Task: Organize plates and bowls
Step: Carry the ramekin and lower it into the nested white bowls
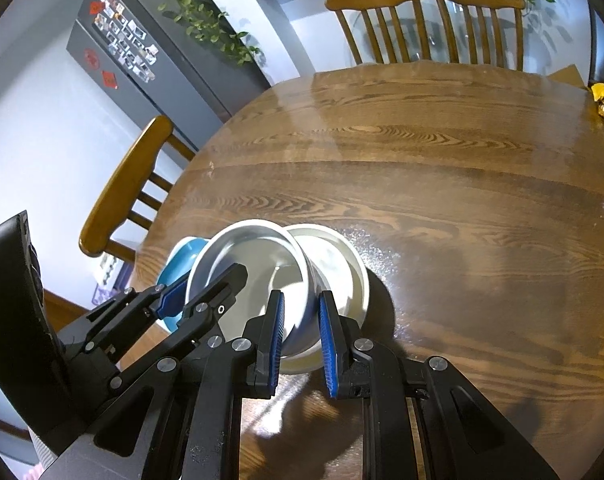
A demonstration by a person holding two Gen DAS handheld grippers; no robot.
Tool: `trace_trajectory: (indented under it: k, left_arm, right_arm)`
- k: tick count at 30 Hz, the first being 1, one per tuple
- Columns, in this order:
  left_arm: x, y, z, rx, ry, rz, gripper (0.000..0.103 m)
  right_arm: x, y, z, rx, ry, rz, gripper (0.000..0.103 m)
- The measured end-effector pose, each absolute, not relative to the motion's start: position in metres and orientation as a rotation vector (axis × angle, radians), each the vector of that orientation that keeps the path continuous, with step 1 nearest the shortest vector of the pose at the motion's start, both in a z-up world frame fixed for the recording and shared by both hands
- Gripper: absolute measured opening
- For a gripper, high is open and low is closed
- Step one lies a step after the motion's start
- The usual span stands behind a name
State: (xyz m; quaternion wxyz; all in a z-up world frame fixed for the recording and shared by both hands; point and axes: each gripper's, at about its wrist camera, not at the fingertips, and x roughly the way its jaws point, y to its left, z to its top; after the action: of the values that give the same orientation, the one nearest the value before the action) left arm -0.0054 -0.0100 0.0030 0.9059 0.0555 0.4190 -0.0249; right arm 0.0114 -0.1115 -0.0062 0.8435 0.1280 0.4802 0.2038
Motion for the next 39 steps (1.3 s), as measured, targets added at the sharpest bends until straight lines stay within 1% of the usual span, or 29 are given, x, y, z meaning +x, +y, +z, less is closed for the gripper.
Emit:
trace_trajectory:
  k: [23, 39]
  left_arm:
    - [0.002, 0.009, -0.015, 0.109, 0.916, -0.028, 0.015]
    - [0.016, 0.008, -0.032, 0.121, 0.979, -0.058, 0.015]
  right_arm:
    - [0.02, -0.085, -0.02, 0.248, 1.064, 0.446, 0.019]
    - [0.027, -0.085, -0.037, 0.273, 1.103, 0.418, 0.019]
